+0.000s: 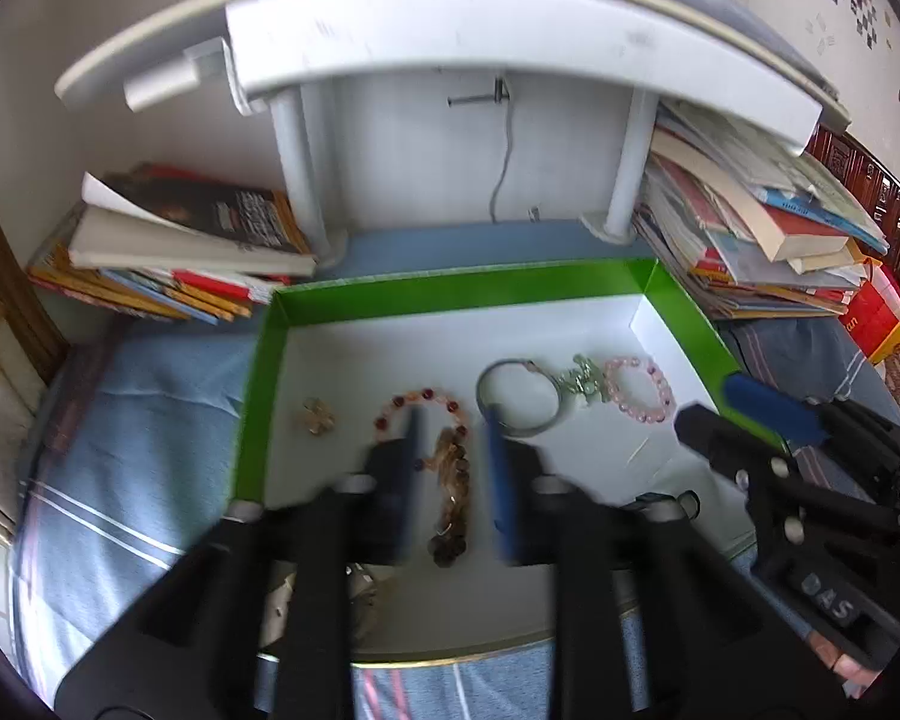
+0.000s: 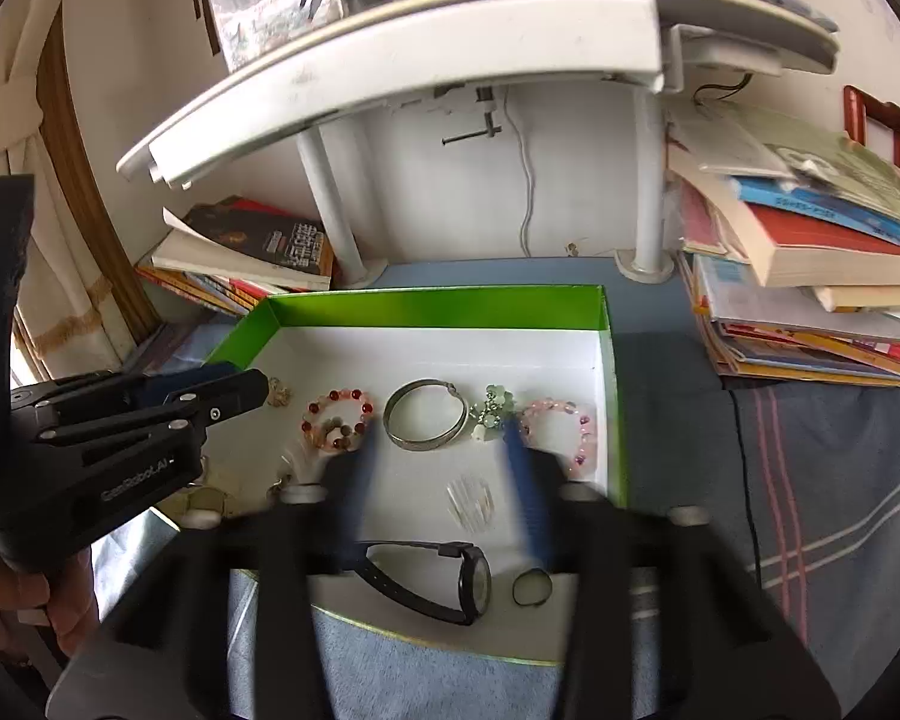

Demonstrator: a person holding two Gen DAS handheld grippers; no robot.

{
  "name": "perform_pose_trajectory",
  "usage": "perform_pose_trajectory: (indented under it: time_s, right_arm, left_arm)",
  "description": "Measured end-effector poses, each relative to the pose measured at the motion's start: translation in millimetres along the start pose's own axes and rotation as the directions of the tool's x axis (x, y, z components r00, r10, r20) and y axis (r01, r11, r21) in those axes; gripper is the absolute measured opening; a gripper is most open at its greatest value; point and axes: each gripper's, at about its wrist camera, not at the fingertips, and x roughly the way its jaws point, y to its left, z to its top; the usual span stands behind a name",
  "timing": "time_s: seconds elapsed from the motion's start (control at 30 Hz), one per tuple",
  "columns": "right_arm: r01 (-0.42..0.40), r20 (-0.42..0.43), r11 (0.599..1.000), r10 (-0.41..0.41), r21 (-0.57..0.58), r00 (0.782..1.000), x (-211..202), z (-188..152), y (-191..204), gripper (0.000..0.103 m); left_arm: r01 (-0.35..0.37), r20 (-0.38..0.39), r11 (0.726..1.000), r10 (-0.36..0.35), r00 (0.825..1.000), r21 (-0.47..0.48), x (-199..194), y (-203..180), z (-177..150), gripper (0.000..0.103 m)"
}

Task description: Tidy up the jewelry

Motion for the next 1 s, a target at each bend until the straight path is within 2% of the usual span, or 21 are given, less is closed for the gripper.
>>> perform_pose_trajectory:
  time_s: [0.03, 0.07, 0.13, 0.2, 0.23, 0.27, 0.33, 0.43, 0.5, 0.67, 0.83, 1.0]
  right_arm:
    - [0.003, 0.033, 1.000, -0.004, 0.014, 0.999, -10, 0, -2, 0.061]
    - [0.000, 0.060, 1.000, -0.002, 0.026, 0.998, -20, 0, -4, 0.065]
    - [-0.018, 0.109, 0.999, 0.014, 0.043, 0.994, -47, -1, -4, 0.066]
    - [-0.034, 0.177, 0.998, 0.026, 0.045, 0.984, -85, -9, -2, 0.074]
    - [-0.036, 0.210, 0.998, 0.026, 0.044, 0.977, -102, -14, 0, 0.082]
    - [-0.032, 0.238, 0.999, 0.022, 0.041, 0.971, -118, -20, 1, 0.089]
    - [-0.014, 0.278, 0.999, 0.006, 0.029, 0.961, -149, -36, 7, 0.098]
    - [0.019, 0.268, 1.000, -0.022, 0.012, 0.963, -181, -64, 20, 0.100]
    - [0.015, 0.244, 1.000, -0.020, 0.023, 0.970, -193, -80, 25, 0.100]
    - [0.033, 0.183, 0.999, -0.037, 0.025, 0.982, -208, -118, 44, 0.100]
    - [0.082, 0.102, 0.996, -0.080, -0.022, 0.992, -206, -150, 58, 0.100]
    - [0.119, 0.073, 0.993, -0.118, -0.014, 0.990, -202, -166, 56, 0.100]
  left_arm:
    - [-0.014, 0.043, 1.000, 0.015, 0.999, -0.008, -11, 2, 0, 0.073]
    - [-0.025, 0.083, 1.000, 0.027, 0.996, -0.017, -22, 5, -1, 0.084]
    - [-0.042, 0.148, 0.999, 0.046, 0.988, -0.028, -46, 8, -5, 0.086]
    - [-0.043, 0.205, 0.999, 0.049, 0.978, -0.033, -80, 12, -16, 0.092]
    - [-0.049, 0.230, 0.998, 0.056, 0.971, -0.038, -93, 13, -23, 0.098]
    - [-0.052, 0.272, 0.998, 0.063, 0.960, -0.045, -115, 13, -37, 0.099]
    - [-0.044, 0.312, 0.998, 0.053, 0.949, -0.037, -144, 11, -59, 0.099]
    - [-0.059, 0.317, 0.998, 0.065, 0.946, -0.030, -174, 7, -91, 0.099]
    - [-0.059, 0.299, 0.997, 0.068, 0.952, -0.040, -190, 4, -119, 0.099]
    - [-0.045, 0.212, 0.995, 0.064, 0.975, -0.092, -202, 3, -169, 0.099]
    - [-0.053, 0.193, 0.990, 0.078, 0.978, -0.128, -214, 2, -198, 0.099]
    - [-0.065, 0.185, 0.990, 0.088, 0.979, -0.128, -218, 0, -209, 0.099]
